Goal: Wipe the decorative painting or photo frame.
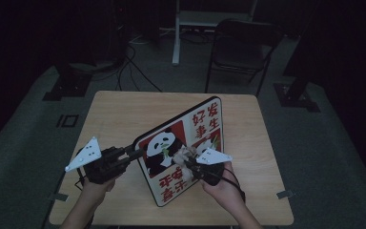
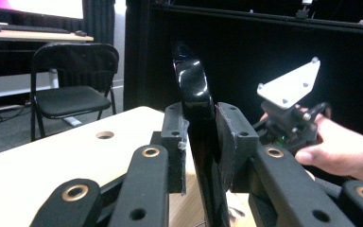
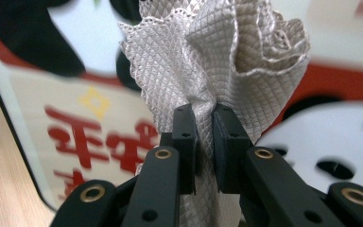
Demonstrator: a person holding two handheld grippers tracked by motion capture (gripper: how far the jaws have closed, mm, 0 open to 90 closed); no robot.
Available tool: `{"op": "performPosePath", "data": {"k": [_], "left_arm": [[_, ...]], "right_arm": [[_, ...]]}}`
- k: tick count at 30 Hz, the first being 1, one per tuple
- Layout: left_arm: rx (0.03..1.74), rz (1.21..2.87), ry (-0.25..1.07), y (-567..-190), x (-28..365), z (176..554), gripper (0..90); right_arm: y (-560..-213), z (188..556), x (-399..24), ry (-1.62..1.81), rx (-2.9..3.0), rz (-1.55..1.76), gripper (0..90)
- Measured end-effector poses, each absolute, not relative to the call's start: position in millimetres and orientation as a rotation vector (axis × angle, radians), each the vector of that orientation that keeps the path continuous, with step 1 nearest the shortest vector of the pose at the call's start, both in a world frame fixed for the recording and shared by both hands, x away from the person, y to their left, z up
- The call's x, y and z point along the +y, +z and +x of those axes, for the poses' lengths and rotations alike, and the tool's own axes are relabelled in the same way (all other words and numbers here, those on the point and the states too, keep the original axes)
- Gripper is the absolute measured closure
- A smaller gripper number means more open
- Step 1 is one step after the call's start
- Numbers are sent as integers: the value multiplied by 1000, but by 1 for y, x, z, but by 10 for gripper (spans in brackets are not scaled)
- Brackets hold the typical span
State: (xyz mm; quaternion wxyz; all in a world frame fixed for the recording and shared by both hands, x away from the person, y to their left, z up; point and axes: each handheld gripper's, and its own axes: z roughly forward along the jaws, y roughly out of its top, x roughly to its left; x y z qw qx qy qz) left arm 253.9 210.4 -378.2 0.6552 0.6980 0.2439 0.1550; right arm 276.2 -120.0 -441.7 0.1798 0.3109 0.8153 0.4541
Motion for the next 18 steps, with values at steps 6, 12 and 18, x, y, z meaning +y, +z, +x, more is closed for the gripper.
{"op": "performPosePath", "data": {"k": [6, 12, 18], "left_arm": [[550, 1580, 349, -378, 210, 254, 755], [550, 1575, 350, -379, 210, 254, 755], [548, 1575, 352, -379, 209, 254, 754]], "right_arm": [[-457, 275, -123, 1249, 2345, 905, 807], [-473, 272, -126, 1208, 2386, 941, 807], [-487, 269, -127, 1166, 2434, 976, 806]]}}
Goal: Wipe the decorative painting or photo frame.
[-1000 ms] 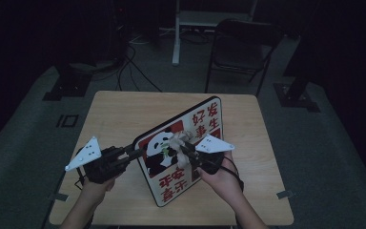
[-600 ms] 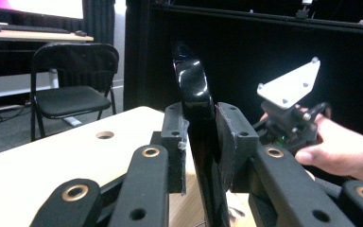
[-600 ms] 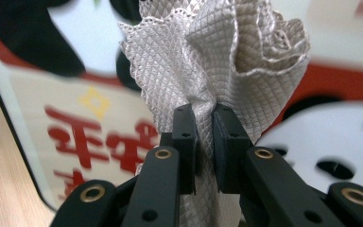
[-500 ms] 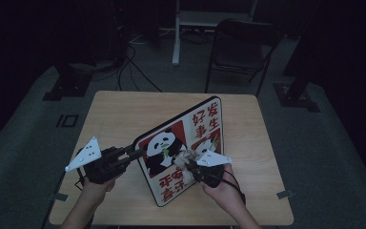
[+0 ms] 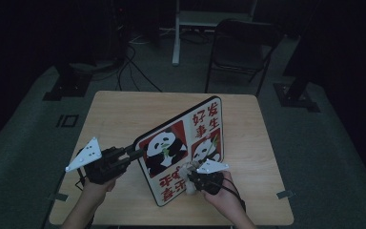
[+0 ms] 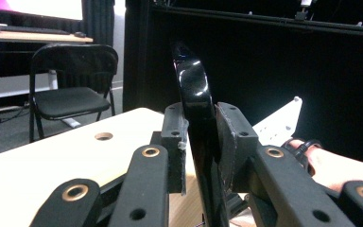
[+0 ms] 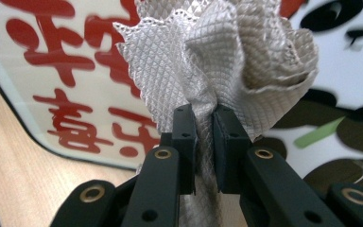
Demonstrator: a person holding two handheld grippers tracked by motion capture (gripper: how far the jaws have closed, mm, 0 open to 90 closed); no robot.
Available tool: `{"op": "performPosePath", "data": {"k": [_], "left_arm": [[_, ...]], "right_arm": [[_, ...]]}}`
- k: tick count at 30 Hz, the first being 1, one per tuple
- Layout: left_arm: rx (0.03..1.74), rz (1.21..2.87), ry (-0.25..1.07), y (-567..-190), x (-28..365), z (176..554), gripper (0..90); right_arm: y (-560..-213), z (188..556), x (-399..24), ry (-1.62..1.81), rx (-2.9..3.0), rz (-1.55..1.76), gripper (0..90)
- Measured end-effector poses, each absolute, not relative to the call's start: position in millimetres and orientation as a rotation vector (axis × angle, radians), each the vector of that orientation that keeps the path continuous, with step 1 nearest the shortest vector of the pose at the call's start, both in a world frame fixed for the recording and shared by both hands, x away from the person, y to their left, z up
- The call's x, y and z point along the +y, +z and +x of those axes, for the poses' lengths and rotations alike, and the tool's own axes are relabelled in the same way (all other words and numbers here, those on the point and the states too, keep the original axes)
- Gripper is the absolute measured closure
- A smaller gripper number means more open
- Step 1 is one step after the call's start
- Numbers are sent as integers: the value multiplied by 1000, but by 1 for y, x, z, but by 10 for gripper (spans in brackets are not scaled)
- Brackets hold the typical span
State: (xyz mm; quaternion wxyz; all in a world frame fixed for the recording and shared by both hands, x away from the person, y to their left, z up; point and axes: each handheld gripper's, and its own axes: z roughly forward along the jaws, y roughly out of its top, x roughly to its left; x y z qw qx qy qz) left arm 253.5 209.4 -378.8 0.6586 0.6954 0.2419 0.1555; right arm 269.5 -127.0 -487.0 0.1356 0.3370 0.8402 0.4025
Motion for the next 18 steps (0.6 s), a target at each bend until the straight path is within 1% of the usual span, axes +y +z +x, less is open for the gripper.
{"op": "performPosePath", "data": {"k": [3, 6, 7, 8, 9, 10, 11, 12, 13, 14, 15, 16, 17, 18], "left_arm": [[547, 1573, 350, -379, 209, 253, 754], [550, 1569, 347, -379, 209, 254, 754], [549, 1570, 343, -379, 210, 254, 755], [550, 1568, 344, -380, 210, 254, 755], [550, 1568, 344, -380, 210, 254, 755], [550, 1568, 340, -380, 210, 254, 755], [552, 1567, 343, -380, 210, 254, 755], [551, 1565, 339, -380, 210, 254, 756], [551, 1565, 339, -380, 210, 254, 755], [552, 1567, 344, -380, 210, 254, 756], [551, 1567, 341, -380, 210, 254, 756], [551, 1565, 339, -380, 210, 254, 755], [551, 1565, 339, -380, 210, 254, 756], [550, 1564, 336, -380, 210, 254, 755]], "right_arm": [[-488, 268, -127, 1160, 2449, 988, 806], [-477, 266, -129, 1222, 2414, 986, 806], [-470, 265, -129, 1250, 2395, 983, 806], [-451, 265, -129, 1307, 2345, 954, 805], [-451, 265, -129, 1307, 2345, 954, 805], [-430, 265, -128, 1357, 2299, 920, 805], [-430, 265, -128, 1357, 2299, 920, 805], [-409, 266, -125, 1402, 2256, 877, 806], [-409, 266, -125, 1402, 2256, 877, 806], [-391, 267, -120, 1452, 2214, 843, 805], [-391, 267, -120, 1452, 2214, 843, 805], [-374, 268, -115, 1488, 2176, 805, 805], [-374, 268, -115, 1488, 2176, 805, 805], [-359, 270, -109, 1518, 2146, 774, 805]]}}
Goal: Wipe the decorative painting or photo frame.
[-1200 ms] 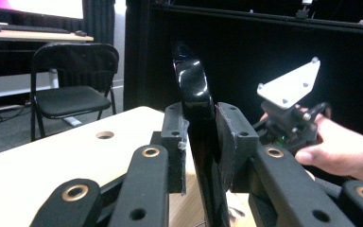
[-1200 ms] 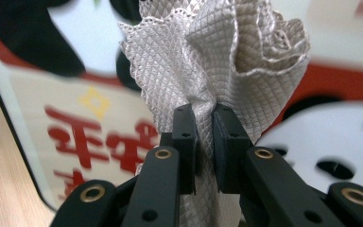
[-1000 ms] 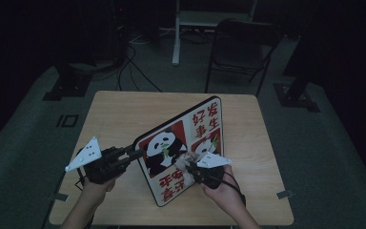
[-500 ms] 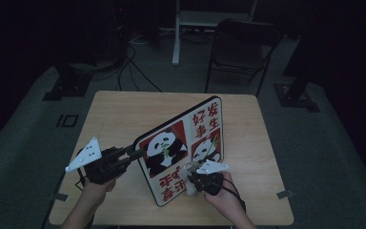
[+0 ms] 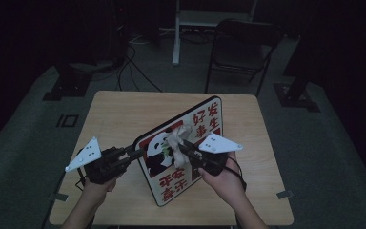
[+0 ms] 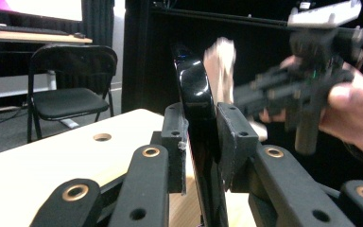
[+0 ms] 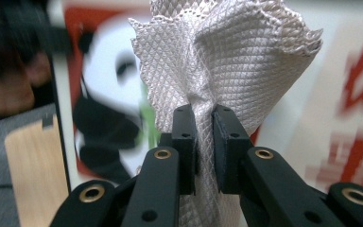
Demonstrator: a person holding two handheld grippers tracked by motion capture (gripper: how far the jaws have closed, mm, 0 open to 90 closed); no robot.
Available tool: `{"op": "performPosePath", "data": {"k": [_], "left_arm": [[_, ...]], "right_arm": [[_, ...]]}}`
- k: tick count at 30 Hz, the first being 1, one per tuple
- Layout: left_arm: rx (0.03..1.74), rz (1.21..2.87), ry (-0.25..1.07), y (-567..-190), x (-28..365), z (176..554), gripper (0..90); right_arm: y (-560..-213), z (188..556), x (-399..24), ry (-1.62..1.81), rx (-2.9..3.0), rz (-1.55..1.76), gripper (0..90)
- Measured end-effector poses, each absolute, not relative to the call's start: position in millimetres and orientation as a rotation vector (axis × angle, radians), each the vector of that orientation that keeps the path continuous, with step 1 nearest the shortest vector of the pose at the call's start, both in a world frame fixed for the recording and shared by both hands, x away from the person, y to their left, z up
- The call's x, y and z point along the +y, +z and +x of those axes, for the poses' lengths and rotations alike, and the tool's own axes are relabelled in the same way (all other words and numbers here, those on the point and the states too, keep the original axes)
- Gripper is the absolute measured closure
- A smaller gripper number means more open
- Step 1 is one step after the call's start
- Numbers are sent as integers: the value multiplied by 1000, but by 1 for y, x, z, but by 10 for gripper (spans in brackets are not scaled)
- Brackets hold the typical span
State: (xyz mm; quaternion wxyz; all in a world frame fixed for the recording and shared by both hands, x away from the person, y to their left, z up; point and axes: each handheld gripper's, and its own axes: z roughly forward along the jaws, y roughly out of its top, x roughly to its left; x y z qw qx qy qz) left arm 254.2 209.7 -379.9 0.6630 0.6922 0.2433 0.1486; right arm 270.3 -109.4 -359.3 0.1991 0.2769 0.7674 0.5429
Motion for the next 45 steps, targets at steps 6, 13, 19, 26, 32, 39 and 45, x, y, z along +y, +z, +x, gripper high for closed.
{"op": "performPosePath", "data": {"k": [6, 13, 19, 26, 32, 39, 45], "left_arm": [[547, 1563, 331, -380, 210, 255, 756], [549, 1563, 320, -381, 212, 256, 755], [547, 1559, 309, -381, 211, 256, 753], [552, 1560, 313, -381, 211, 256, 753], [554, 1560, 314, -381, 211, 256, 753], [554, 1560, 317, -381, 211, 256, 753], [551, 1559, 314, -381, 211, 256, 753]], "right_arm": [[-332, 277, -96, 1556, 2086, 720, 804], [-329, 288, -78, 1517, 2074, 695, 801], [-339, 284, -78, 1460, 2082, 698, 807], [-365, 280, -85, 1441, 2124, 743, 808], [-387, 275, -90, 1420, 2154, 780, 808], [-415, 269, -95, 1371, 2218, 817, 808], [-437, 264, -101, 1324, 2275, 855, 808]]}}
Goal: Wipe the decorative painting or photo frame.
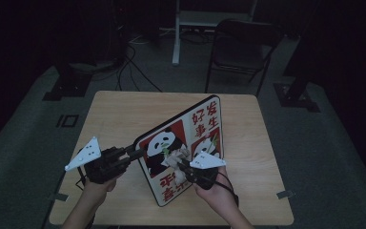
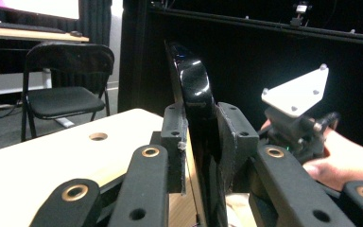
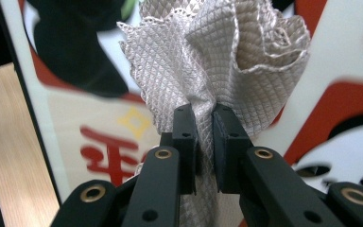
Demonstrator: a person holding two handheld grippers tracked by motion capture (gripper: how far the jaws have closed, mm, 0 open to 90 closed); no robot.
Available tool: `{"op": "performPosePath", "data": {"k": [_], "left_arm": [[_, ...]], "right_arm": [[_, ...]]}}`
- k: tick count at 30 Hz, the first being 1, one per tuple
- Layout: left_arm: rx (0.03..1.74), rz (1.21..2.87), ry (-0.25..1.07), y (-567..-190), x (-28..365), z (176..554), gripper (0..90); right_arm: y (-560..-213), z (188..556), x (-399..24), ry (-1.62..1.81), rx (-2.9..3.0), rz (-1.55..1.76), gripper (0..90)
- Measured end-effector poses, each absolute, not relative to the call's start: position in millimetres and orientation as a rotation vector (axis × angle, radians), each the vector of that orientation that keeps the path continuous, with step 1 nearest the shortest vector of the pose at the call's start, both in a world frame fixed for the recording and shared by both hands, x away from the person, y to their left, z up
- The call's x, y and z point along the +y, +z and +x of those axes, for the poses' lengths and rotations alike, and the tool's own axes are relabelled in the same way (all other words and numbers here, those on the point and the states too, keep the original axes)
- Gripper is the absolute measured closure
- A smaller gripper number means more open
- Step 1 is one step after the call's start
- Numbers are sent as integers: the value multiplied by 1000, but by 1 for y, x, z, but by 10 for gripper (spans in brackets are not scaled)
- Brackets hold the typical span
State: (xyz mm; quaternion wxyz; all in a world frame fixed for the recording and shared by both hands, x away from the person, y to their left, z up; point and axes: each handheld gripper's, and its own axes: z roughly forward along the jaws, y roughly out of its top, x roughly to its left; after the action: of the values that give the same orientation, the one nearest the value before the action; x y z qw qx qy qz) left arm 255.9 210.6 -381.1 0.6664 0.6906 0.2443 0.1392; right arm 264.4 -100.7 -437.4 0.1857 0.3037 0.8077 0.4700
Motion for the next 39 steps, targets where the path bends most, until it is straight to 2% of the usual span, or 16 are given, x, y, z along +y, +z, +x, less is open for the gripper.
{"op": "performPosePath", "data": {"k": [13, 26, 31, 39], "left_arm": [[546, 1557, 311, -381, 211, 256, 752], [545, 1554, 310, -382, 212, 257, 752], [545, 1552, 309, -382, 212, 257, 752], [547, 1556, 306, -381, 212, 257, 750]], "right_arm": [[-476, 259, -107, 1225, 2390, 919, 808], [-496, 256, -110, 1153, 2484, 957, 809], [-475, 255, -114, 1219, 2434, 935, 809], [-413, 255, -117, 1397, 2265, 857, 808]]}}
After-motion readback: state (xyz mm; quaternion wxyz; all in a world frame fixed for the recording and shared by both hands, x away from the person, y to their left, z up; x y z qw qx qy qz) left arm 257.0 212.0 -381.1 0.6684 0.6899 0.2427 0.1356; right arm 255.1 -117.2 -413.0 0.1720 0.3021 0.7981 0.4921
